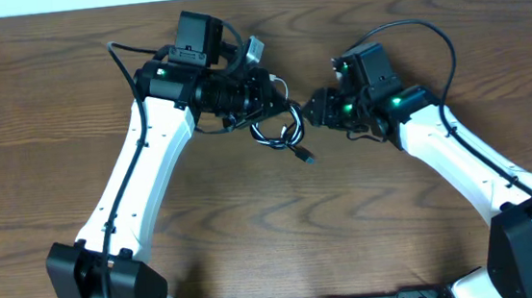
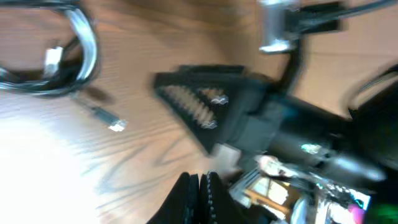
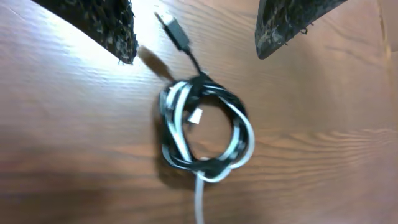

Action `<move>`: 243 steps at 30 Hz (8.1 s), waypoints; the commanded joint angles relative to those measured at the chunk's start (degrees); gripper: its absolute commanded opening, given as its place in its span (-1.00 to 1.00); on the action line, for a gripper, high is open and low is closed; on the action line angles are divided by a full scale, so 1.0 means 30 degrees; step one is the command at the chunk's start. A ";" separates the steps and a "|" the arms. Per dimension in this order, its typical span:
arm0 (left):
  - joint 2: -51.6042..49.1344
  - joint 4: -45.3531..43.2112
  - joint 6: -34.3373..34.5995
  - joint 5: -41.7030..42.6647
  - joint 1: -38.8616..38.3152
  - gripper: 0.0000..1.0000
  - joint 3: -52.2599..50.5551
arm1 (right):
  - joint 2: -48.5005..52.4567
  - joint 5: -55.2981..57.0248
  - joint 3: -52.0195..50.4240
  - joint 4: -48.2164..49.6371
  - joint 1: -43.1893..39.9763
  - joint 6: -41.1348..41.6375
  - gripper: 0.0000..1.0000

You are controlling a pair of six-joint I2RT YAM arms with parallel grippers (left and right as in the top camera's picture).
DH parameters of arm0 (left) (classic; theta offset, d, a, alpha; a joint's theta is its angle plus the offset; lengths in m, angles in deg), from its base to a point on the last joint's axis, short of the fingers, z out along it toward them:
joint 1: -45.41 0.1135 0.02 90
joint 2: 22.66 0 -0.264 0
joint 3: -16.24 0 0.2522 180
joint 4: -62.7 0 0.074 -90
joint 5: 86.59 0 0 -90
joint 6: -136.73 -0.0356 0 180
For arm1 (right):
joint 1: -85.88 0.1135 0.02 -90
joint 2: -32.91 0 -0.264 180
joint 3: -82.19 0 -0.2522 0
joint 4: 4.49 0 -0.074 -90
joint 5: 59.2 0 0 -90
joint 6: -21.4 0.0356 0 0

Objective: Untangle cables

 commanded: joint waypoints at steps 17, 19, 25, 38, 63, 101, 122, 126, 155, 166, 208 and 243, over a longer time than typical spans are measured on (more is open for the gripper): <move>-0.8058 -0.1508 0.3504 -0.7963 0.0117 -0.45 -0.0903 | 0.0095 0.2492 0.0226 -0.2616 -0.1348 -0.2084 0.36; -0.8648 -0.1785 0.3490 -0.7963 0.0117 -0.45 -0.0903 | 0.0095 0.2492 0.0226 -0.2667 -0.1348 -0.2208 0.36; -0.9588 -0.2557 0.3570 -0.8459 0.0117 -0.45 -0.1093 | 0.0095 0.2492 0.0226 -0.2667 -0.1341 -0.2208 0.39; -0.8852 -0.2900 0.1902 -0.7366 -0.0044 -0.85 -0.0809 | 0.0080 0.1406 0.0226 -0.2667 -0.1333 -0.3089 0.30; -0.0291 -0.4342 0.6564 -0.6849 -0.0044 -0.85 -0.0809 | -0.0401 -0.4306 0.0226 0.0794 0.0182 -0.3410 -0.09; -0.0291 -0.4262 -0.1464 0.5282 -0.0058 -0.85 -0.0809 | -0.2361 0.1974 0.0233 0.2994 -0.0095 -0.1821 0.29; -0.0291 -0.5209 -0.2339 0.7322 0.0262 -0.85 -0.0809 | -0.3738 -0.6652 0.0226 0.1362 -0.2645 -0.5348 0.24; -0.0291 -0.6317 -0.1843 0.9129 0.0605 -0.85 -0.0809 | -0.3738 -0.7679 0.0226 0.1362 -0.2725 -0.6105 0.23; -0.0291 -1.1788 1.0244 0.9981 0.1530 -0.85 -0.0809 | -0.3738 -0.8429 0.0226 0.5319 -0.1450 -0.3869 0.06; -0.0291 -1.3136 1.2407 0.9515 0.1530 -0.85 -0.0809 | -0.3738 -0.9005 0.0226 0.5967 -0.0342 -0.3657 0.06; -0.0597 -0.4401 -0.2339 0.6907 0.2703 -0.85 -0.1406 | -0.4277 -1.2655 0.0226 0.3723 -0.5559 -0.2761 -0.98; -0.3585 -0.9967 0.1246 0.3475 -0.0299 -0.10 -0.1428 | -0.4269 -1.0826 0.0226 0.2484 -0.3723 -0.3213 -0.98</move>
